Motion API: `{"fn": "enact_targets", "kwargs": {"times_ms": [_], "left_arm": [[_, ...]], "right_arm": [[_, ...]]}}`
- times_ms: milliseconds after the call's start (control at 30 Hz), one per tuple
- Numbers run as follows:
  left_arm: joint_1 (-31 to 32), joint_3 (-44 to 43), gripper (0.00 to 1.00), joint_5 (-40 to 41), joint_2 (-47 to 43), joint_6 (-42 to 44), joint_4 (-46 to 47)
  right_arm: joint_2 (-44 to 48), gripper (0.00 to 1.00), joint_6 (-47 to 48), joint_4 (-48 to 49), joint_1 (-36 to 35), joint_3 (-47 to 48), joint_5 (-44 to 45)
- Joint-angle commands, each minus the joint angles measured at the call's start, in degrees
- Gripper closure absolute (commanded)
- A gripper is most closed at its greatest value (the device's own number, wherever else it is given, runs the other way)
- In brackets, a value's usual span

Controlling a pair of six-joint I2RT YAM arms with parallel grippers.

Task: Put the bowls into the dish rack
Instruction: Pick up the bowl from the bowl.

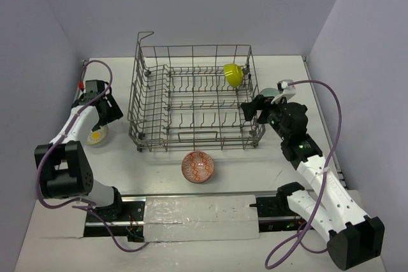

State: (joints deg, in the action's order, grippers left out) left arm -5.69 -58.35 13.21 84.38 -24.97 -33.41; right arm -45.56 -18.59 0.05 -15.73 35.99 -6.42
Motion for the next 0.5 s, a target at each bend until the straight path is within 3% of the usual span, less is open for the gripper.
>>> {"fn": "enact_targets", "kwargs": {"times_ms": [0, 167, 467], "left_arm": [[-0.3, -2.8, 0.2, -1.7, 0.6, -0.6, 2.0], [-0.4, -3.1, 0.29, -2.0, 1.0, -0.2, 1.9], [-0.3, -2.8, 0.31, -2.3, 2.5, 0.6, 1.4]], "right_arm": [[0.0, 0.11, 0.6, 1.2, 0.3, 1.2, 0.7], [-0.2, 0.11, 0.6, 1.2, 0.3, 1.3, 1.0], [-0.4, 0.11, 0.7, 1.2, 0.3, 1.4, 0.9]]}}
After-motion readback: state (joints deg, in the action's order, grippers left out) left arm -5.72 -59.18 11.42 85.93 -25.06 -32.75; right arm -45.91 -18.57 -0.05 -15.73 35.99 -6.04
